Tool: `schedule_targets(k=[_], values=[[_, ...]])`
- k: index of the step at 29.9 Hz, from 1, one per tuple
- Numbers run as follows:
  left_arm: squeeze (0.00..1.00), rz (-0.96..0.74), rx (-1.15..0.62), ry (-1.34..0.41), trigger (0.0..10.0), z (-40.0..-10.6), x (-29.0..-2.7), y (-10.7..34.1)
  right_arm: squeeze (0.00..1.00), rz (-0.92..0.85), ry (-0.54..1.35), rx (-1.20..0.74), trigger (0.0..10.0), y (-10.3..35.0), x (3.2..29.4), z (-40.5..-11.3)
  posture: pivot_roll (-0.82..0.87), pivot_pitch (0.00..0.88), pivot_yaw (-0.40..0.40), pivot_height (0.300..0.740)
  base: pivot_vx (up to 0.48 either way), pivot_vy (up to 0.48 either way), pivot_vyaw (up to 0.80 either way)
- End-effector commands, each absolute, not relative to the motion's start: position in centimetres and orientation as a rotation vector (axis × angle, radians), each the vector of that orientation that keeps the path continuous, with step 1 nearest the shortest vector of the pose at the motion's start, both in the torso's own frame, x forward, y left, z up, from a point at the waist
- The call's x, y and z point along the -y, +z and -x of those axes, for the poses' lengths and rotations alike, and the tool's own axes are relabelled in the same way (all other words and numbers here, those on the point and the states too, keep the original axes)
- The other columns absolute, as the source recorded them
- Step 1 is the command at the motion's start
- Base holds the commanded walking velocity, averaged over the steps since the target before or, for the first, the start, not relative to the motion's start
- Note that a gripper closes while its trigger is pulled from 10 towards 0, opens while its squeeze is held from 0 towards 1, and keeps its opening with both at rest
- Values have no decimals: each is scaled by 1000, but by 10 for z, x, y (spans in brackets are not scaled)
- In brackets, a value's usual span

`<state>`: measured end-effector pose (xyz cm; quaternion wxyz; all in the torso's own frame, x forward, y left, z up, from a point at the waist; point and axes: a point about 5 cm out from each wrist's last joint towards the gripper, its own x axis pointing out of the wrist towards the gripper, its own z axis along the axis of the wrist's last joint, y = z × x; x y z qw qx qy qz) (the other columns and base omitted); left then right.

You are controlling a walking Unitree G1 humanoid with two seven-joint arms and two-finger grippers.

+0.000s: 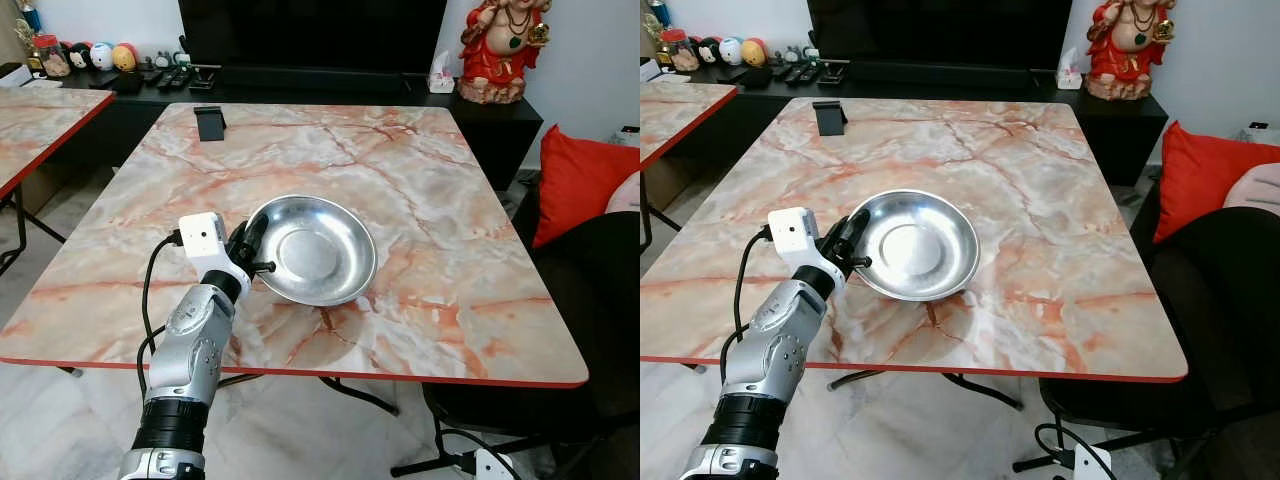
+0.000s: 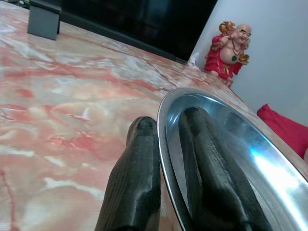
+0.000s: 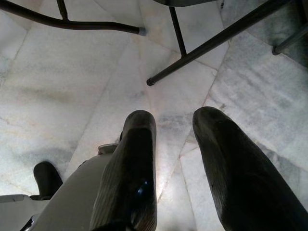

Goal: Setting the table

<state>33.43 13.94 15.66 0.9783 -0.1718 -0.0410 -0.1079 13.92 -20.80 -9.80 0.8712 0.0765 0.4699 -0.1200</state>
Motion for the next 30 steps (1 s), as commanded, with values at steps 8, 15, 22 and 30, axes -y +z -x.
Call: schedule_targets(k=[8, 15, 22, 30], values=[[0, 331, 122, -232, 10000, -336, -136, 165, 0, -157, -251, -985, 10000, -99, 208, -137, 42, 0, -33, 740, 0, -61, 0], [0, 328, 126, -231, 10000, -336, -136, 166, 0, -159, -251, -983, 10000, -98, 208, -138, 45, 0, -36, 740, 0, -295, 0], [0, 329, 126, -226, 10000, -336, -137, 166, 0, -159, -255, -980, 10000, -98, 209, -139, 43, 0, -37, 740, 0, -313, 0], [0, 315, 102, -243, 10000, -335, -143, 163, 0, -158, -254, -980, 10000, -98, 209, -139, 45, 0, -39, 740, 0, -39, 0]])
